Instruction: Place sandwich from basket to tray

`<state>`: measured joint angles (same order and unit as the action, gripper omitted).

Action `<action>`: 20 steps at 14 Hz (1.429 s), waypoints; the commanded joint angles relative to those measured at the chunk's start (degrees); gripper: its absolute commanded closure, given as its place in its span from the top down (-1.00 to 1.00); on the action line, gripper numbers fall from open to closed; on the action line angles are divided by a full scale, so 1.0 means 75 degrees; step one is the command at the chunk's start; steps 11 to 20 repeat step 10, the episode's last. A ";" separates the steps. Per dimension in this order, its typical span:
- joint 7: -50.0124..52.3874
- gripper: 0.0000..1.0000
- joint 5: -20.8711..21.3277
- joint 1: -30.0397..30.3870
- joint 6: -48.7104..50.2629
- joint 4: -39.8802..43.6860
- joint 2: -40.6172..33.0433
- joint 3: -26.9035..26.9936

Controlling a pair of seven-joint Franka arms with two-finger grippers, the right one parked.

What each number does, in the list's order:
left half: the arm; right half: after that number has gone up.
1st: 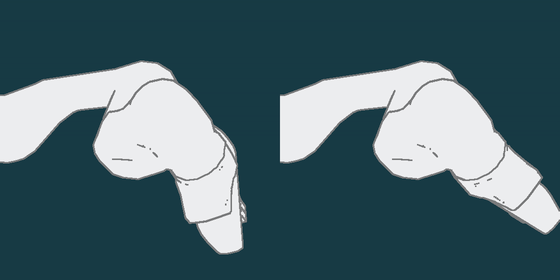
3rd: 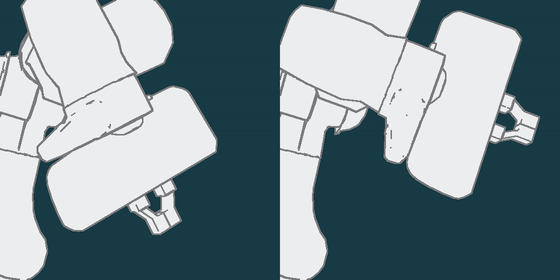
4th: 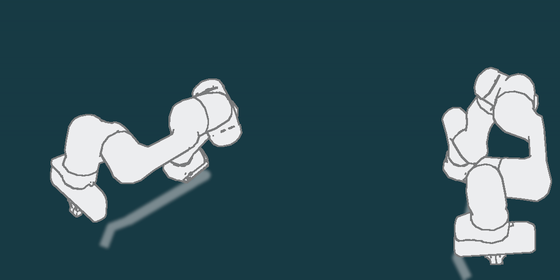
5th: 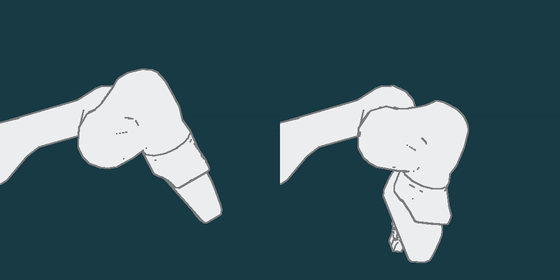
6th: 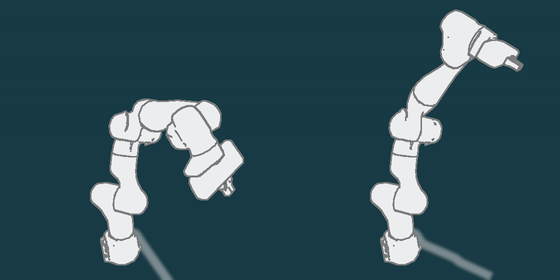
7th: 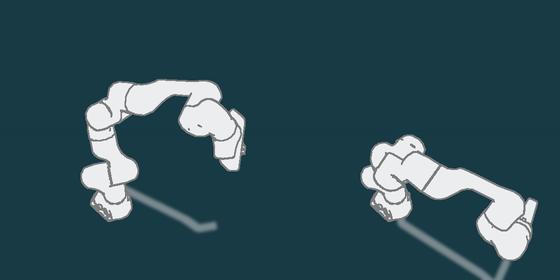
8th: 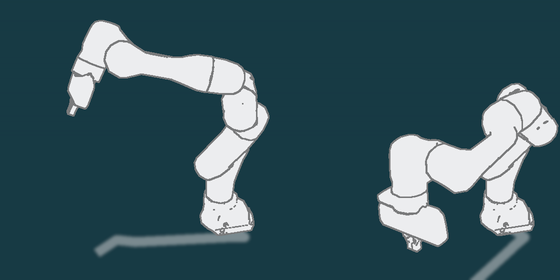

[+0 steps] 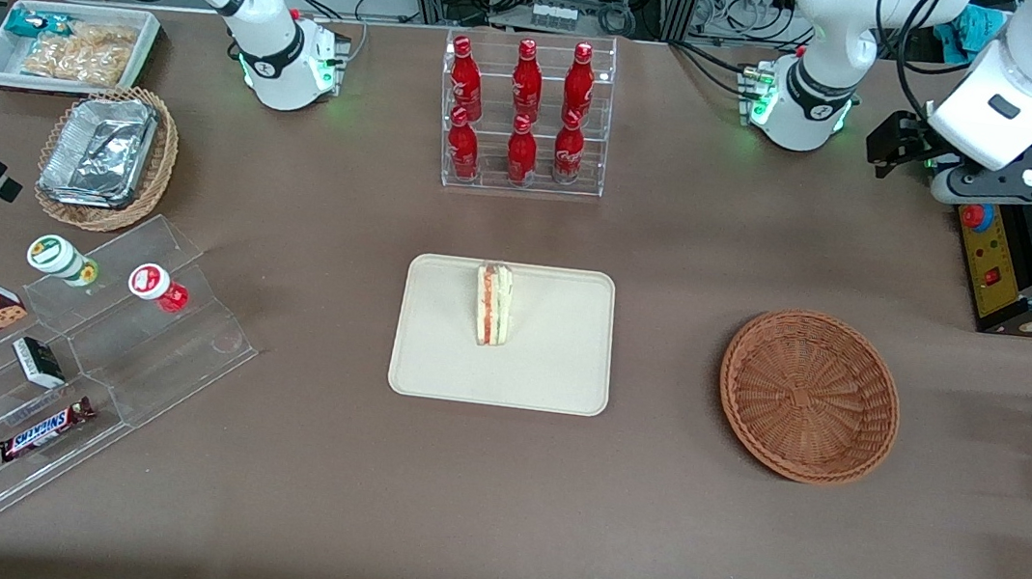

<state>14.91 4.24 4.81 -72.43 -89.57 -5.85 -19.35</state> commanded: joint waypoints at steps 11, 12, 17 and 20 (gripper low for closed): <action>-0.0042 1.00 -0.0600 0.0085 -0.0784 -0.0034 0.0218 0.0107; -0.0042 1.00 -0.0600 0.0085 -0.0784 -0.0034 0.0218 0.0107; -0.0042 1.00 -0.0600 0.0085 -0.0784 -0.0034 0.0218 0.0107; -0.0042 1.00 -0.0600 0.0085 -0.0784 -0.0034 0.0218 0.0107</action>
